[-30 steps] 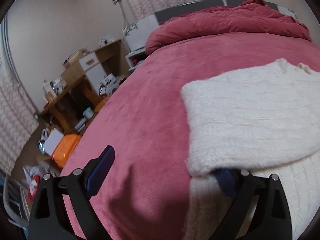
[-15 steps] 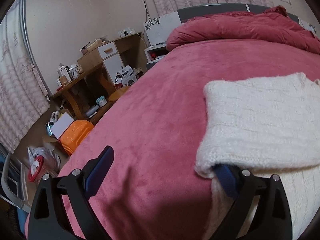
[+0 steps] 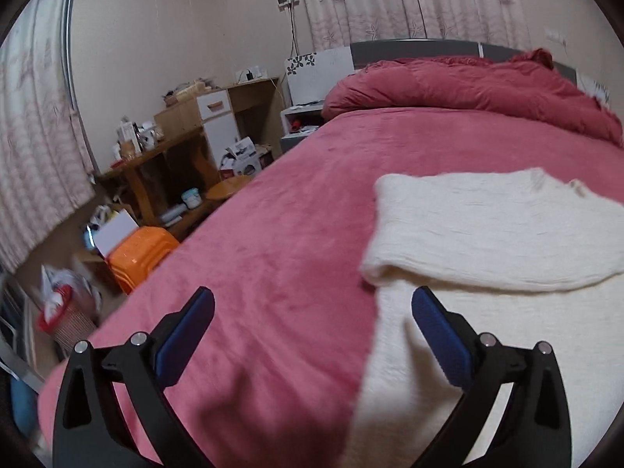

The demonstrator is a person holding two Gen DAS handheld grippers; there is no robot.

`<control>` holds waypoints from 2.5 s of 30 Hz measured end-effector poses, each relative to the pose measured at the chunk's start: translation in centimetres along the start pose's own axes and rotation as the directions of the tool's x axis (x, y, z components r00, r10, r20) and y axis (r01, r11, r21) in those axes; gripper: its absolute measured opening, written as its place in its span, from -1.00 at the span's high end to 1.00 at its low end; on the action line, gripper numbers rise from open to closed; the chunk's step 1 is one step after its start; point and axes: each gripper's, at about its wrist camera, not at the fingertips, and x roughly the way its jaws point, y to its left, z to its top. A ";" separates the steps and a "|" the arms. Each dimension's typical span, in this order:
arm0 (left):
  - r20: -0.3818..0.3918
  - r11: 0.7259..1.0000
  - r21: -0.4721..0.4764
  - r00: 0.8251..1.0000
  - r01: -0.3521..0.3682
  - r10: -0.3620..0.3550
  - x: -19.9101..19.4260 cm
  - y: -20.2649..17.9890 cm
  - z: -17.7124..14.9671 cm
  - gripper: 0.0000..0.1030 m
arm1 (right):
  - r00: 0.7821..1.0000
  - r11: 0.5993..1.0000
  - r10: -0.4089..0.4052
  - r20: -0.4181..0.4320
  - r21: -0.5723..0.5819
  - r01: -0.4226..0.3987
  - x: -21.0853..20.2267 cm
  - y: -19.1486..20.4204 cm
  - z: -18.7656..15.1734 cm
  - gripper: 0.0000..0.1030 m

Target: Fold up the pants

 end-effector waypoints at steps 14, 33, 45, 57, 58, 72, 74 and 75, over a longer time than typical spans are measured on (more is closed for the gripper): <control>0.006 0.978 -0.151 0.989 0.145 -0.145 -3.7 2.4 3.0 -0.96 | 0.973 0.918 -0.198 0.120 0.372 0.141 -7.8 -10.6 -0.2 -0.37; -0.227 0.916 -0.082 0.887 0.393 -0.401 4.2 -2.6 -3.3 -0.97 | 0.889 0.678 -0.321 0.326 0.734 -0.024 -15.5 -31.0 -3.4 0.02; -0.228 0.913 -0.093 0.884 0.397 -0.407 4.6 -2.4 -3.3 -0.97 | 0.860 0.623 -0.369 0.352 0.781 -0.053 -15.6 -34.9 -2.2 0.67; -0.227 0.913 -0.094 0.884 0.397 -0.408 4.5 -2.3 -3.4 -0.97 | 0.841 0.792 -0.309 0.444 0.610 -0.031 -17.8 -26.3 2.3 0.83; -0.227 0.913 -0.094 0.884 0.397 -0.408 4.5 -2.3 -3.4 -0.97 | 0.840 0.809 -0.296 0.456 0.587 -0.034 -17.9 -25.3 2.5 0.83; -0.224 0.910 -0.103 0.882 0.402 -0.415 4.6 -2.3 -3.4 -0.97 | 0.920 0.990 0.067 0.385 0.087 -0.109 -10.3 -2.8 3.8 0.83; -0.224 0.909 -0.104 0.881 0.404 -0.417 4.6 -2.3 -3.4 -0.97 | 0.935 0.994 0.101 0.340 0.000 -0.108 -8.6 0.5 2.8 0.83; -0.224 0.909 -0.104 0.881 0.404 -0.417 4.6 -2.2 -3.5 -0.97 | 0.942 0.993 0.115 0.315 -0.045 -0.106 -7.8 2.0 2.0 0.83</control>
